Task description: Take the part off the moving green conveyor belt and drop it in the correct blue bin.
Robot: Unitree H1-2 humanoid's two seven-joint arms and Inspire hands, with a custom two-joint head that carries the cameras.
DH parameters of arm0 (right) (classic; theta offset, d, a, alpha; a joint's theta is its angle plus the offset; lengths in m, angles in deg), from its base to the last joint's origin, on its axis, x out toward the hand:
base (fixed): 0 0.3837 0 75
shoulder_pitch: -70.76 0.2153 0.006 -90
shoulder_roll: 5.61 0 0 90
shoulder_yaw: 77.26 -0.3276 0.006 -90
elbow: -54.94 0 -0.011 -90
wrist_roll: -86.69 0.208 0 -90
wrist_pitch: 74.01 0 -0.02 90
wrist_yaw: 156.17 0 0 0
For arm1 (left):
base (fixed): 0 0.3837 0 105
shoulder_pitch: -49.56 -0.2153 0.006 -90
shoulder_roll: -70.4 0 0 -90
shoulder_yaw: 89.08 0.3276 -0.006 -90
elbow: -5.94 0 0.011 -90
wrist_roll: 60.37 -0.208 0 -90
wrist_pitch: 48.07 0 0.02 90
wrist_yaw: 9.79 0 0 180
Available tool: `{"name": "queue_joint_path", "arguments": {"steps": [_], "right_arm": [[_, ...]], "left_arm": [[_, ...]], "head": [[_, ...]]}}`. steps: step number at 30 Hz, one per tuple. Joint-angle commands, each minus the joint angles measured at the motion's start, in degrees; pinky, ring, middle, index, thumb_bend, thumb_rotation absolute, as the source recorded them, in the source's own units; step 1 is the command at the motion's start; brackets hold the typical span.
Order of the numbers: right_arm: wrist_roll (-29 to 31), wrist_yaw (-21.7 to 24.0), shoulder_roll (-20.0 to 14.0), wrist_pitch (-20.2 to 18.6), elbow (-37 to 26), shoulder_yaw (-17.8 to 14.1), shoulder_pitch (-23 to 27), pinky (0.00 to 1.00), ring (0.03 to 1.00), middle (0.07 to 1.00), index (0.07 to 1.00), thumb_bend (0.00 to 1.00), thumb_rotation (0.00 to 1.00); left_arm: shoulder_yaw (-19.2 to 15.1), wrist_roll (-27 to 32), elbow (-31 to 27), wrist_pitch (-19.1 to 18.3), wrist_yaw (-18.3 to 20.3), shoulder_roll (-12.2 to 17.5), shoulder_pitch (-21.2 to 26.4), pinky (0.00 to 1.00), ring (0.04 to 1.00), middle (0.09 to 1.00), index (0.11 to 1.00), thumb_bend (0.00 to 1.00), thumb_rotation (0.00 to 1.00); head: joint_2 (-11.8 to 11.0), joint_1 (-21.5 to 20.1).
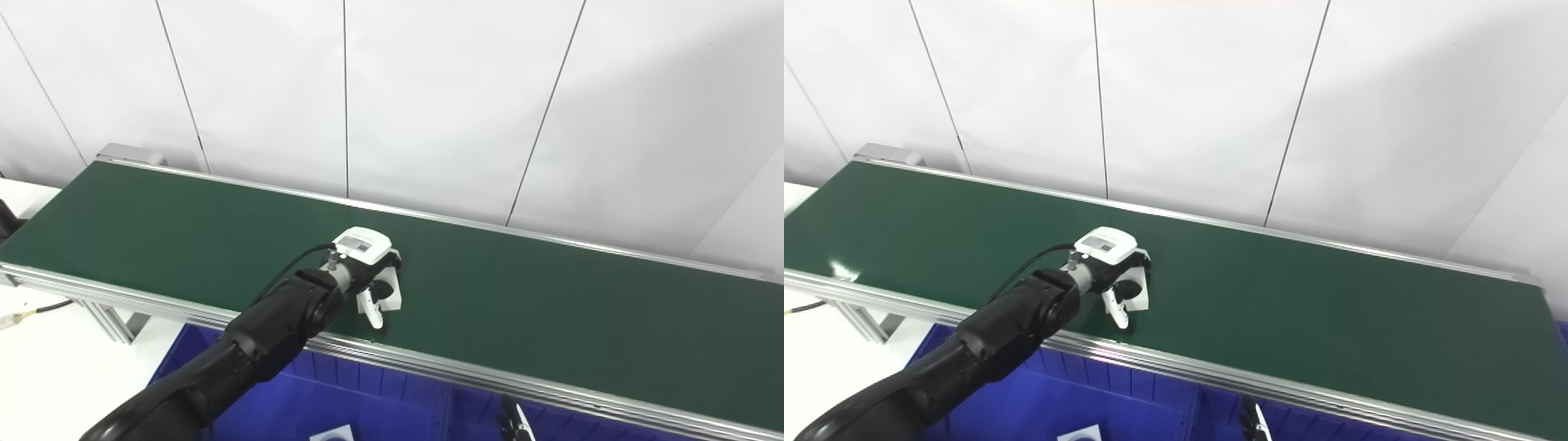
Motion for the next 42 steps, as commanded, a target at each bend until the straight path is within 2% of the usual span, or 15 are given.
{"name": "queue_joint_path", "arguments": {"steps": [1, 4, 6, 14, 22, 25, 29, 32, 35, 36, 37, 40, 41, 42], "right_arm": [[0.0, -0.5, -0.1, 2.8, -2.2, 0.1, 0.0, 0.94, 0.952, 0.972, 0.972, 0.97, 0.99], [0.4, -0.2, 0.0, 2.8, -2.4, 0.0, -0.1, 0.94, 0.949, 0.969, 0.971, 0.97, 0.99], [0.4, -0.2, -0.1, 2.8, -2.5, 0.1, -0.2, 0.94, 0.947, 0.969, 0.971, 0.97, 0.99], [0.6, 0.1, -0.1, 2.8, -2.5, 0.0, -0.3, 0.94, 0.95, 0.972, 0.975, 0.97, 0.99], [0.7, 0.4, -0.2, 2.8, -2.7, 0.0, -0.4, 0.94, 0.953, 0.974, 0.973, 0.96, 0.99], [0.1, -0.1, -0.3, 2.8, -2.8, 0.1, -0.4, 0.94, 0.95, 0.97, 0.973, 0.95, 0.99], [0.0, 0.1, -0.2, 2.8, -3.1, -0.2, -0.4, 0.94, 0.946, 0.968, 0.975, 0.94, 1.0], [0.1, 0.4, -0.1, 2.8, -3.8, -0.5, -0.5, 0.94, 0.946, 0.966, 0.977, 0.94, 1.0], [0.7, 1.2, -0.2, 2.8, -4.9, -0.9, -0.6, 0.94, 0.943, 0.964, 0.978, 0.92, 1.0], [1.2, 1.7, -0.2, 2.8, -5.2, -1.1, -0.6, 0.94, 0.941, 0.963, 0.975, 0.9, 1.0], [1.5, 2.2, -0.2, 2.8, -5.5, -1.4, -0.7, 0.95, 0.942, 0.965, 0.976, 0.9, 0.99], [2.0, 3.2, -0.2, 2.8, -6.4, -2.2, -1.1, 0.94, 0.937, 0.961, 0.971, 0.89, 0.98], [2.2, 3.7, -0.2, 2.8, -7.0, -2.5, -1.2, 0.94, 0.937, 0.961, 0.971, 0.89, 0.98], [2.3, 4.1, -0.2, 2.8, -7.3, -2.9, -1.3, 0.94, 0.936, 0.961, 0.969, 0.89, 0.98]], "left_arm": [[-0.9, -1.8, 1.5, -3.4, -1.6, 2.0, 0.8, 0.31, 0.354, 0.506, 0.527, 0.64, 0.03], [-1.9, -0.7, 1.3, -4.1, -2.3, 1.4, 0.5, 0.23, 0.294, 0.48, 0.494, 0.55, 0.01], [-2.0, -0.5, 0.9, -4.7, -1.9, 1.3, 0.5, 0.23, 0.317, 0.429, 0.51, 0.52, 0.0], [-2.0, -0.5, -2.0, -6.8, 0.3, 1.3, 0.4, 0.23, 0.324, 0.416, 0.513, 0.52, 0.0], [-2.5, -0.9, -8.5, -9.1, 3.9, 1.0, -0.3, 0.25, 0.349, 0.42, 0.511, 0.52, 0.0], [-2.8, -0.8, -13.4, -8.7, 5.3, 1.3, -1.0, 0.23, 0.324, 0.417, 0.509, 0.52, 0.0], [-3.4, -1.1, -24.2, -9.4, 8.9, 1.5, -3.2, 0.22, 0.307, 0.409, 0.508, 0.52, 0.0], [-4.0, -1.5, -32.6, -10.1, 11.7, 1.3, -5.6, 0.25, 0.337, 0.416, 0.512, 0.52, 0.0], [-4.8, -1.4, -39.4, -9.0, 12.4, 1.3, -8.4, 0.27, 0.348, 0.409, 0.506, 0.52, 0.0], [-5.1, -1.6, -41.4, -9.0, 12.9, 1.4, -9.3, 0.28, 0.362, 0.412, 0.503, 0.52, 0.0], [-5.4, -1.5, -43.2, -8.8, 13.4, 1.4, -10.1, 0.29, 0.371, 0.417, 0.5, 0.52, 0.0], [-6.3, -1.9, -47.8, -9.0, 16.0, 1.5, -12.3, 0.29, 0.35, 0.407, 0.499, 0.52, 0.0], [-6.7, -2.0, -49.8, -8.9, 16.9, 1.5, -13.3, 0.29, 0.35, 0.407, 0.499, 0.52, 0.0], [-7.1, -2.1, -51.0, -8.7, 17.6, 1.5, -14.0, 0.29, 0.339, 0.441, 0.492, 0.53, 0.0]], "head": [[0.1, 0.0], [0.2, 0.1], [0.2, 0.0], [0.3, 0.1], [0.6, 0.3], [1.1, 0.7], [2.7, 1.2], [4.9, 1.6], [7.4, 2.3], [7.4, 2.3], [8.3, 2.8], [9.1, 3.2], [10.6, 4.2], [10.6, 4.2]]}}
